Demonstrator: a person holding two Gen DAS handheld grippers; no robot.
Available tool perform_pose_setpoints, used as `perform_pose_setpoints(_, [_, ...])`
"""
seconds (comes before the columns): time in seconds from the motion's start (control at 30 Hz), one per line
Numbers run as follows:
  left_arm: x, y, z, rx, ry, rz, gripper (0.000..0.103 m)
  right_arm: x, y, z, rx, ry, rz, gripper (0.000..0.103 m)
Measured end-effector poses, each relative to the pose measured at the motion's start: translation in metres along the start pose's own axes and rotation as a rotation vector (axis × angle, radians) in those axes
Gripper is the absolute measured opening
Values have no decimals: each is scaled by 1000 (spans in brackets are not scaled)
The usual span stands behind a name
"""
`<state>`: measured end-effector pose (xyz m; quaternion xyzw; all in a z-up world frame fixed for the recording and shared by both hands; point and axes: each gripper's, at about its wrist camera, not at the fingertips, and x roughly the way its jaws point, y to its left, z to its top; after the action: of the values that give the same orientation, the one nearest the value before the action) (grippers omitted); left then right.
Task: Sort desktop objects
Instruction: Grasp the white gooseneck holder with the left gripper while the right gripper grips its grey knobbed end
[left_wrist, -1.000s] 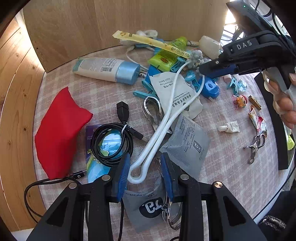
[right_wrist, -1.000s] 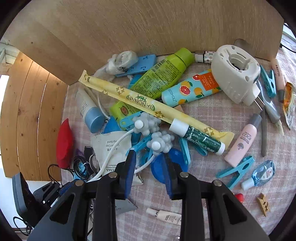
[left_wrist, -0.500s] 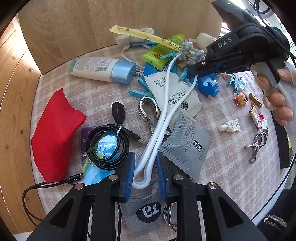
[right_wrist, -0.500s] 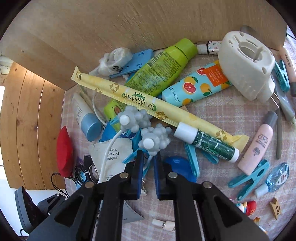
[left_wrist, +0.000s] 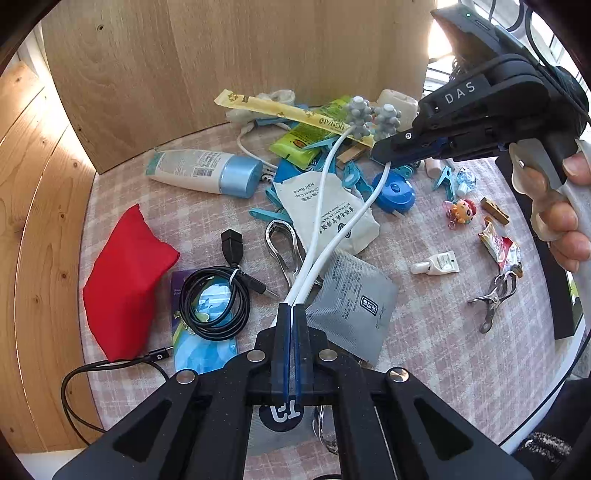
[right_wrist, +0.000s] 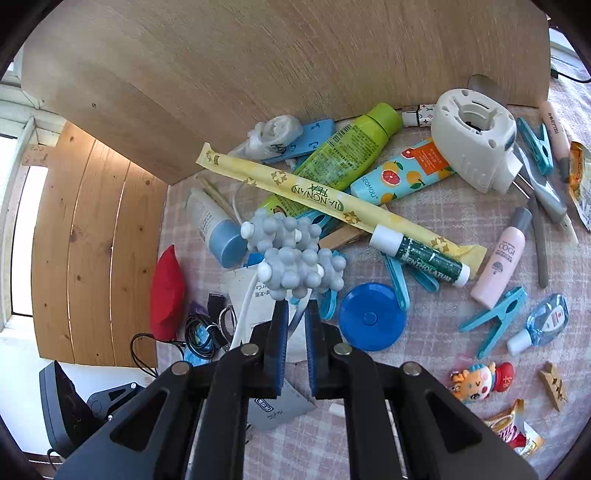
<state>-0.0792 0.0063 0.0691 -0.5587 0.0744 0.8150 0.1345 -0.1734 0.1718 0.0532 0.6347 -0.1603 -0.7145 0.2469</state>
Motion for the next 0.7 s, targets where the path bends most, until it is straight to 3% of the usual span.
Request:
perform_pose_setpoints(0.03, [0, 1, 0, 0, -3, -4, 18, -2, 1, -1, -3, -2, 5, 9])
perform_pose_setpoints(0.07, [0, 0, -1, -1, -7, -11, 34, -4, 3, -3, -7, -5, 6, 9])
perform_pose_setpoints(0.1, [2, 0, 0, 0, -9, -13, 38, -6, 4, -6, -15, -9, 7, 9])
perform_pose_setpoints(0.37, [20, -7, 8, 13, -4, -19, 36, -30, 23, -22, -74, -33, 52, 9])
perform_pose_setpoints(0.43, [26, -7, 10, 16, 0, -17, 32, -35, 28, -26, -94, -42, 58, 9])
perform_pose_setpoints(0.47, [29, -7, 10, 15, 8, -30, 23, -37, 30, -28, -106, -46, 55, 8])
perform_pose_setpoints(0.5, [31, -7, 10, 15, 11, -31, 21, -39, 32, -30, -115, -49, 51, 8])
perform_pose_setpoints(0.7, [20, -22, 8, 68, -28, 24, 18, -51, 27, -34, -95, -69, 84, 8])
